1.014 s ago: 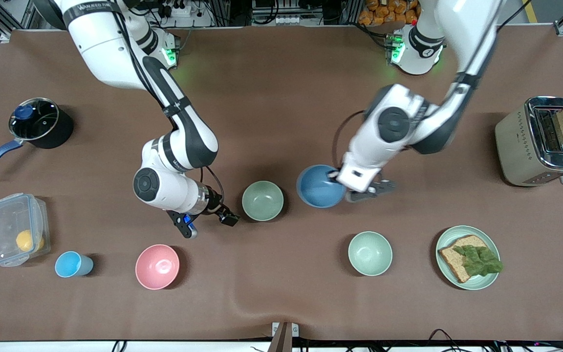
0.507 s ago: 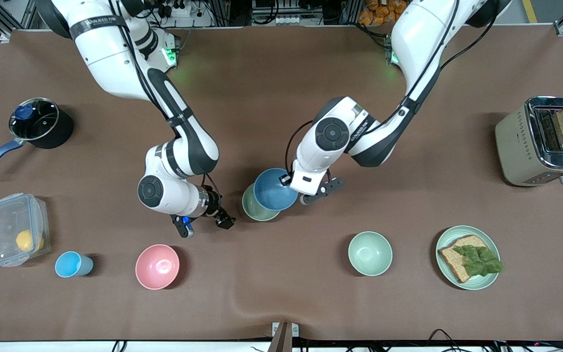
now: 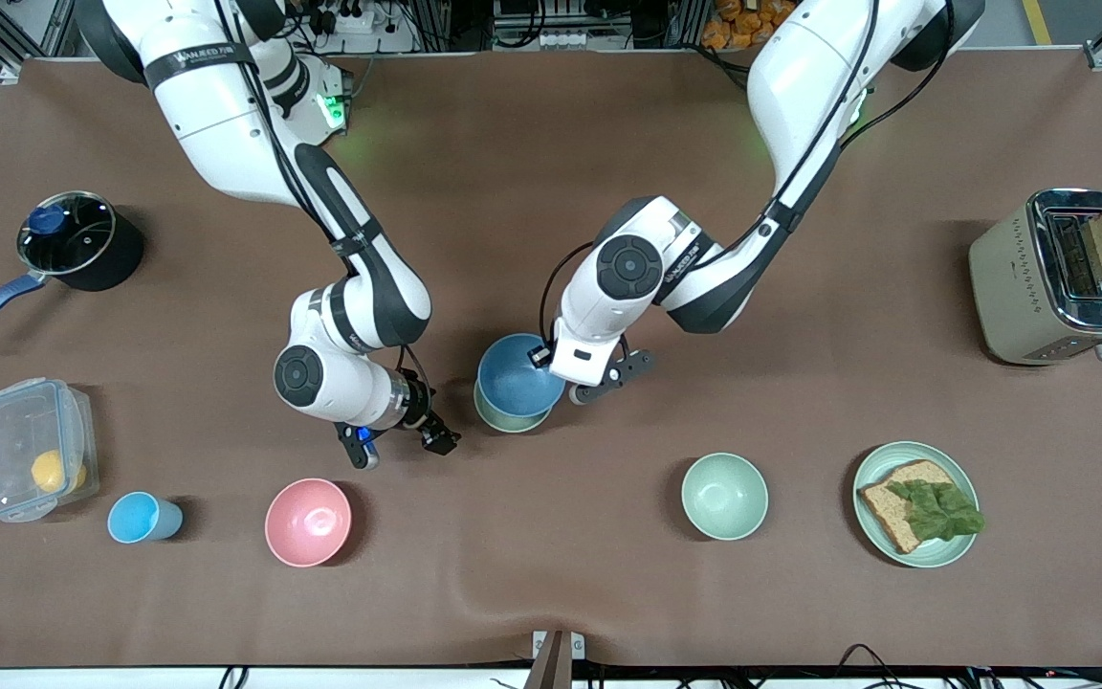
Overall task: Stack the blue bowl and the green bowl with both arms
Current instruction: 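Lower the blue bowl into the green bowl with the left gripper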
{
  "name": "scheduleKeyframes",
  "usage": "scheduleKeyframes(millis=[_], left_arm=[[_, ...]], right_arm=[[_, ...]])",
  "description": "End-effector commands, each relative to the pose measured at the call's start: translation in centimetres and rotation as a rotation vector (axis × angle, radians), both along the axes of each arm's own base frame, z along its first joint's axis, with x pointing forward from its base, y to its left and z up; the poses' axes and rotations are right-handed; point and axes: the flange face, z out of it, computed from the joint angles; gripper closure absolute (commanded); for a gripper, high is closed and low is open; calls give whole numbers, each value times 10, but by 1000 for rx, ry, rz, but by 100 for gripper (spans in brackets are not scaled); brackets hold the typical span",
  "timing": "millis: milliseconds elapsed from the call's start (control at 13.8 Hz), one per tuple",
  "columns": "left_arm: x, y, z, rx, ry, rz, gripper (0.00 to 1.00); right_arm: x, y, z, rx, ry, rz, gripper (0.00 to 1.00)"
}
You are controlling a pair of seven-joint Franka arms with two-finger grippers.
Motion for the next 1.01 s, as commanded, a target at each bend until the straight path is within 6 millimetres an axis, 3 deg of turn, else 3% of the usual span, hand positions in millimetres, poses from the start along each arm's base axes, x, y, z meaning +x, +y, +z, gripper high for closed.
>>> scheduleKeyframes(millis=[0, 362, 507, 797, 942], left_arm=[[2, -10, -21, 18, -29, 12, 100], [4, -14, -32, -1, -59, 18, 100], [1, -17, -37, -1, -53, 18, 100], [-2, -20, -40, 0, -51, 15, 100], [-3, -22, -39, -3, -54, 20, 78]], right_arm=[[3, 1, -8, 5, -15, -54, 0], [-1, 8, -15, 12, 8, -87, 0], [-10, 26, -26, 21, 22, -103, 0], [-9, 27, -25, 22, 6, -118, 0], [-7, 24, -25, 21, 4, -122, 0]])
